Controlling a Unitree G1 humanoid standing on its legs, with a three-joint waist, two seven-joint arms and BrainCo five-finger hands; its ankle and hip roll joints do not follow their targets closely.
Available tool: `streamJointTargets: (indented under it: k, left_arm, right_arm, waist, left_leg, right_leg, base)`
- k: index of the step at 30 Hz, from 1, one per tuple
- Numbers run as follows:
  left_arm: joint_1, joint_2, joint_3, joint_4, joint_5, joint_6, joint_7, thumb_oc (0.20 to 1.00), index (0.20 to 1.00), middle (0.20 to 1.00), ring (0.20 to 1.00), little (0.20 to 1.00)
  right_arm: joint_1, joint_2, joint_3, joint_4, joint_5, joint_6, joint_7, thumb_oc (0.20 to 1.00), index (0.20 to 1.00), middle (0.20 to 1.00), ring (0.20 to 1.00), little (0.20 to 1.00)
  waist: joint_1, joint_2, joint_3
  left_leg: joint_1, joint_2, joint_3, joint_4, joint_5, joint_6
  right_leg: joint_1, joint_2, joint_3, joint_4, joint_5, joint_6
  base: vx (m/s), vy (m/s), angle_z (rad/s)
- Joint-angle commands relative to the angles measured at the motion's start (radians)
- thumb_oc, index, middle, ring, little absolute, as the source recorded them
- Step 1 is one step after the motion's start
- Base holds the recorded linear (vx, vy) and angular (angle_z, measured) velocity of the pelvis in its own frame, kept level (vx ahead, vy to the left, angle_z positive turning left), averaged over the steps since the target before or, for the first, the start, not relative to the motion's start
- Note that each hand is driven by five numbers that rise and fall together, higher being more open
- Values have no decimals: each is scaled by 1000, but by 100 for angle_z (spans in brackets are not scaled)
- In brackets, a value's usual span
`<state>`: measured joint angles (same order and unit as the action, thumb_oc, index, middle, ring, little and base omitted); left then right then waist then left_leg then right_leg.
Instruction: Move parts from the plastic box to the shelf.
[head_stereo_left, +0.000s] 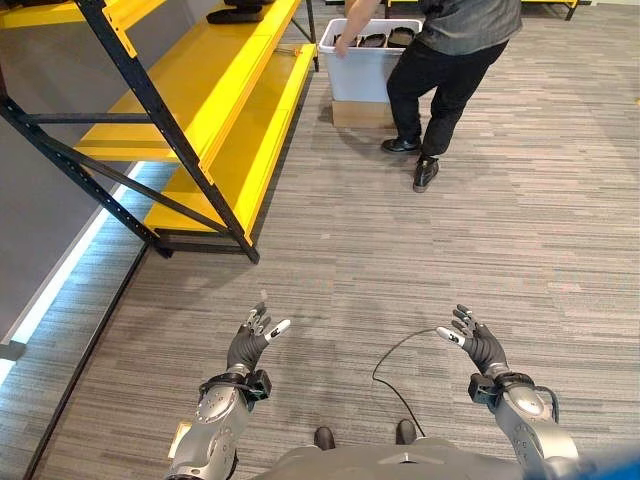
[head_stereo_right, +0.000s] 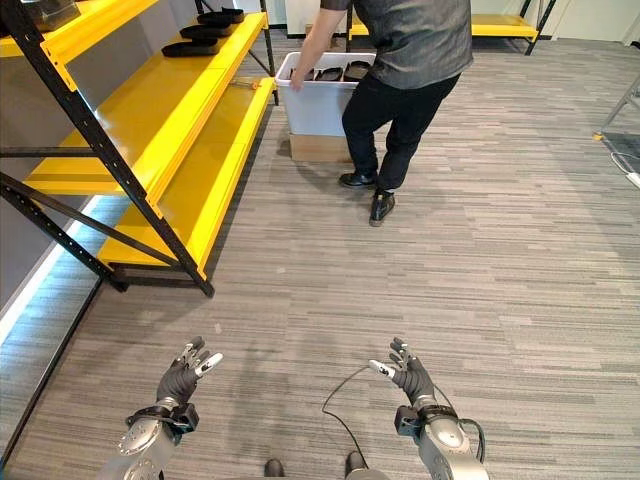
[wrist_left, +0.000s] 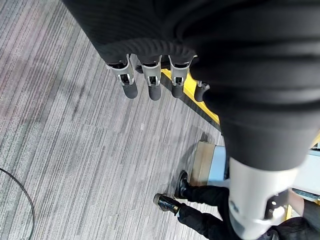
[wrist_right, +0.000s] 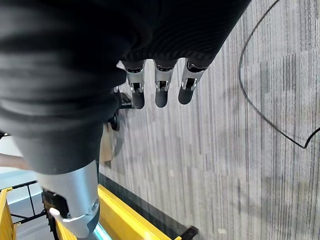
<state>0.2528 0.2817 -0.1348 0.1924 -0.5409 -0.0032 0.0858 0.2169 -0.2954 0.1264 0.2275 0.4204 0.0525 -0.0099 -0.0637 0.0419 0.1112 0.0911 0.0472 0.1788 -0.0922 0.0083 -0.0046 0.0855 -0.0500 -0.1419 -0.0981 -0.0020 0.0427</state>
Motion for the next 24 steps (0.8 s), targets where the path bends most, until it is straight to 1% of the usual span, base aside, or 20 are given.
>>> streamJointTargets:
  k: [1,24]
  left_arm:
    - [-40,25,41,12,-17,-32,-14,1000,1000,1000,1000,1000]
    - [-40,28,43,18,6,-27,-11,1000,1000,1000,1000,1000]
  right_arm:
    - [-21,-19,-2,-27,24,-33,6,1000,1000,1000,1000,1000]
    - [-18,-21,-2,-28,19,-25,5,1000,1000,1000,1000,1000]
  waist:
    - [-2,-34,-12]
    - [0,-35,-13]
  left_leg:
    - [6,86,-30,5,-1,-71]
    - [15,85,-31,5,-6,-70]
  right_leg:
    - [30,-75,-38,11,-26,98]
    - [41,-76,-41,11,-32,98]
  base:
    - [0,0,0]
    - [0,0,0]
